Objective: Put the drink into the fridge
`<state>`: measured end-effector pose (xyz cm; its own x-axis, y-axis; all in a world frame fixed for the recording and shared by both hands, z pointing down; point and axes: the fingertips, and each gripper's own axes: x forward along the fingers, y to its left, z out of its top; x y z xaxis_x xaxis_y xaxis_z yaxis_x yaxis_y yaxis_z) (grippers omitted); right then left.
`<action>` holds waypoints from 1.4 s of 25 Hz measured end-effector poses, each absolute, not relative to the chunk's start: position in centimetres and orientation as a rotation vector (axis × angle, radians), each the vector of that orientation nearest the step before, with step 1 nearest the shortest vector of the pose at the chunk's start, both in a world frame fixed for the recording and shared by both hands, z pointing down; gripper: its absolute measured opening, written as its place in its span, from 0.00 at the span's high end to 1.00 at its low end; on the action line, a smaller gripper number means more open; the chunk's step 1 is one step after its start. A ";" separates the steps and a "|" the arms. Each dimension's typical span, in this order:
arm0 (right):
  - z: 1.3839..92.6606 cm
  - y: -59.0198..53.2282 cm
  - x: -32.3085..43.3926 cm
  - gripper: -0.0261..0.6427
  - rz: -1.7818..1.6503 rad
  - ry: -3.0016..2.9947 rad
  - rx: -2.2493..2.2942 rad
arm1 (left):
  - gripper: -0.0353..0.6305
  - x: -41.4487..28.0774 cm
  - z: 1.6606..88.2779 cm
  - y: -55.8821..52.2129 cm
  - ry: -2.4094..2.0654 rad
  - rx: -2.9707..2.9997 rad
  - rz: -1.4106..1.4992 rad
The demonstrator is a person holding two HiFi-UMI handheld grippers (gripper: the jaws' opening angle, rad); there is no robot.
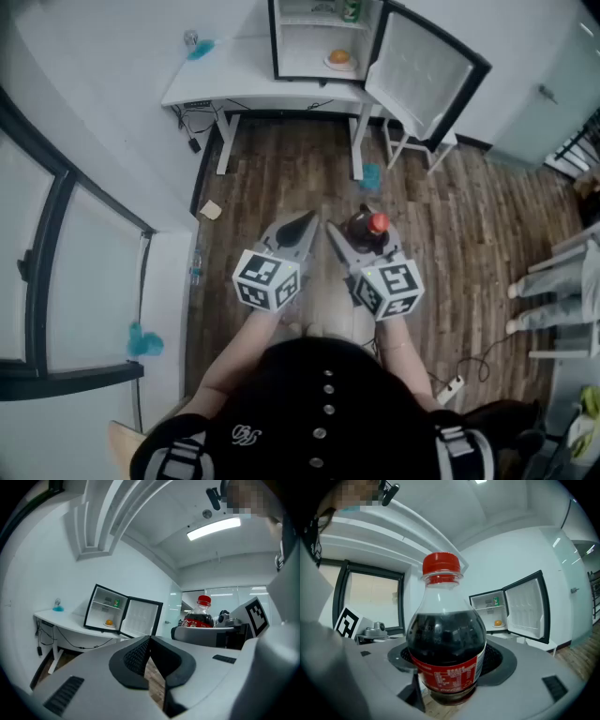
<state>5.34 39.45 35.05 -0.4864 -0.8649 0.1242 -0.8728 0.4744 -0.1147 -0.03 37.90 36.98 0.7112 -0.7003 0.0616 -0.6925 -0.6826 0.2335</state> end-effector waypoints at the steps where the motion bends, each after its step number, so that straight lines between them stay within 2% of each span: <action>1: 35.0 39.5 5.2 0.48 0.245 -2.654 1.560 | 0.94 -0.2 36.9 38.0 -1.113 2.674 -0.053; 19: 35.2 38.3 5.8 0.48 0.231 -2.620 1.597 | 0.94 0.3 37.4 37.9 -1.134 2.662 -0.016; 35: 34.1 33.9 7.7 0.48 0.182 -2.658 1.544 | 0.94 2.8 36.2 33.0 -1.177 2.712 0.011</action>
